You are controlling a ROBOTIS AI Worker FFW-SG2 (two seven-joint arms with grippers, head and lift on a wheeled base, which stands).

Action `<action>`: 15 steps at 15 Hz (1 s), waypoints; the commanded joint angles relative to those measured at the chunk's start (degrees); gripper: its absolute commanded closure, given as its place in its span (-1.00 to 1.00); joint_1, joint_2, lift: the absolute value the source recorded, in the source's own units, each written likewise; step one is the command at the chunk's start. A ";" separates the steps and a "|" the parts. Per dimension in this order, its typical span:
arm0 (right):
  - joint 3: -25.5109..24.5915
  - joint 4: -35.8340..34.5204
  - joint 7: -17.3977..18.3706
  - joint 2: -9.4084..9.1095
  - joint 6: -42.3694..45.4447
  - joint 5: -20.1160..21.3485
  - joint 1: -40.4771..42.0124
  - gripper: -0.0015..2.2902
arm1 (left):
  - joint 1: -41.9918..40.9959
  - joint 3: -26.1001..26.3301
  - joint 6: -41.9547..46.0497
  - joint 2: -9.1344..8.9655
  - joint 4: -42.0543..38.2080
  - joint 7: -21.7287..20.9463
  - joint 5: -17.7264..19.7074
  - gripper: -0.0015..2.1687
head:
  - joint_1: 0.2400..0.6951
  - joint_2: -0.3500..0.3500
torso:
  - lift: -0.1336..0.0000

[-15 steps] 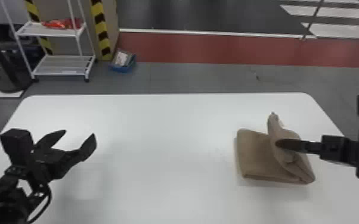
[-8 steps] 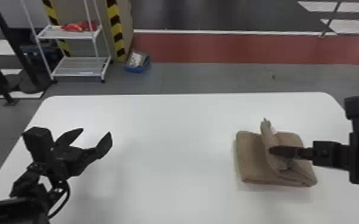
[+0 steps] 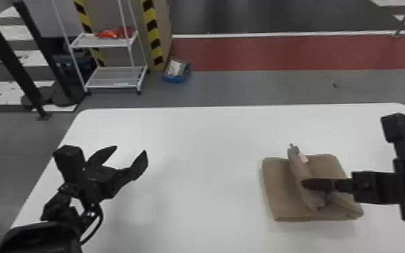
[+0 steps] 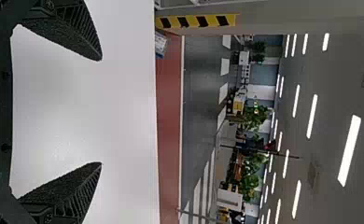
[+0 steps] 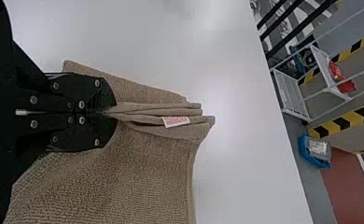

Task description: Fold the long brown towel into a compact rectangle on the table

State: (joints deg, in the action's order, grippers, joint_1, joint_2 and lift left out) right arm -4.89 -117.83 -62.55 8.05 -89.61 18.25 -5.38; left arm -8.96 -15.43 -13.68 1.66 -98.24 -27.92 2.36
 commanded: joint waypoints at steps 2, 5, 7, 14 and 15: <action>2.96 -3.81 -2.32 0.04 -0.47 1.70 2.30 0.28 | -0.26 -0.39 -0.17 0.01 -0.55 -0.21 0.01 -0.93 | 1.00 0.32 | -0.85; 5.68 -5.65 -3.28 0.04 -0.47 2.93 4.06 0.10 | -0.26 -0.13 -0.17 -0.08 -0.55 -0.21 0.01 -0.93 | 1.00 0.40 | -0.85; 6.83 -5.57 -4.08 0.04 -0.47 3.81 4.41 -0.77 | -0.26 -0.04 -0.17 -0.08 -0.55 -0.21 0.01 -0.93 | 1.00 0.44 | -0.85; 0.50 -5.74 -10.23 -1.19 2.99 -3.13 6.87 -0.98 | 0.35 -0.13 -0.17 0.01 -0.29 -0.21 -0.17 -0.93 | 1.00 0.54 | -0.85; -0.73 -5.65 -10.14 -1.54 4.04 -3.31 6.87 -0.96 | 0.35 -0.04 -0.17 0.01 -0.20 -0.21 -0.25 -0.93 | 1.00 0.54 | -0.85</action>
State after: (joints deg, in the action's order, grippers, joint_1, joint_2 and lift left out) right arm -3.78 -123.51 -72.74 7.04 -86.71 15.47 1.38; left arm -8.71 -15.55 -13.84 1.67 -98.59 -28.12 2.24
